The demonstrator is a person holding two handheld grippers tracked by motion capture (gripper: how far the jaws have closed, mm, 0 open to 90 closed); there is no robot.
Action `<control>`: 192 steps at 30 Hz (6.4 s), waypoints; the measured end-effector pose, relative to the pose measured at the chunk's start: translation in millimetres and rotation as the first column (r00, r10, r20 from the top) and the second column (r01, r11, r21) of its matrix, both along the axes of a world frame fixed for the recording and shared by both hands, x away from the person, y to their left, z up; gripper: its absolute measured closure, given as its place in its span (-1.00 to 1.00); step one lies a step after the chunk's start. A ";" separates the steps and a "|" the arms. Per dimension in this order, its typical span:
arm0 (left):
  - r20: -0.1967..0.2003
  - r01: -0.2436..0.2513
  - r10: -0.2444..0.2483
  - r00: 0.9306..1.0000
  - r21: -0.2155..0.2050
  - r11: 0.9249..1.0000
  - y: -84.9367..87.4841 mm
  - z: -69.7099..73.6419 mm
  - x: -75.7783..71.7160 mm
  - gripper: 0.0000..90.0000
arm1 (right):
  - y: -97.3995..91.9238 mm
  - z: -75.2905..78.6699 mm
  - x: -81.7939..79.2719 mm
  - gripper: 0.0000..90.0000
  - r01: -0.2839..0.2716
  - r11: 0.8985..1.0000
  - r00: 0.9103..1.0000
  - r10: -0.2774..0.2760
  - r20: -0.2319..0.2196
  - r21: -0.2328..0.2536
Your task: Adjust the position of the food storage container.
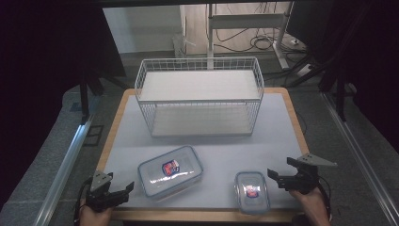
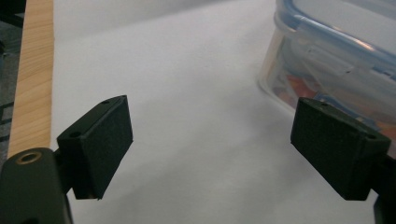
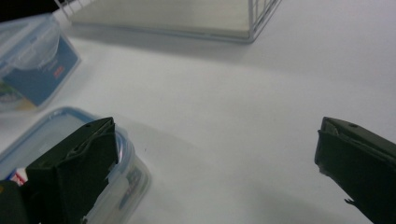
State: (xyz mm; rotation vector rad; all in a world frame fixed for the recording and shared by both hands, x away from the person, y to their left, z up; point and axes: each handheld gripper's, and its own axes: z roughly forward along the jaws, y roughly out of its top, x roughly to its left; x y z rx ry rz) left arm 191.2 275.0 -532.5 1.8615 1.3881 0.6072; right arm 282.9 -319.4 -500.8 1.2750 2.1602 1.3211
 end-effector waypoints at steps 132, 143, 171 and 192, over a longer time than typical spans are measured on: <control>-0.020 0.051 -0.051 0.998 -0.013 0.999 -9.8 -5.6 1.6 -0.87 | 73.9 17.4 3.9 1.00 -0.164 0.921 0.985 0.132 -0.112 -0.352; -0.038 0.047 -0.050 0.998 -0.080 0.996 -6.8 -1.2 -0.3 -0.89 | 65.7 20.0 15.8 0.90 -0.143 0.950 0.988 0.121 -0.094 -0.278; -0.104 0.159 -0.166 0.981 -0.073 0.985 -66.1 10.2 52.4 1.00 | 131.5 13.0 27.7 0.99 -0.313 0.935 0.947 0.295 -0.125 -0.165; -0.103 0.218 -0.228 0.968 -0.096 0.971 -103.5 10.9 88.8 1.00 | 138.2 3.6 33.4 1.00 -0.284 0.933 0.955 0.255 -0.154 -0.220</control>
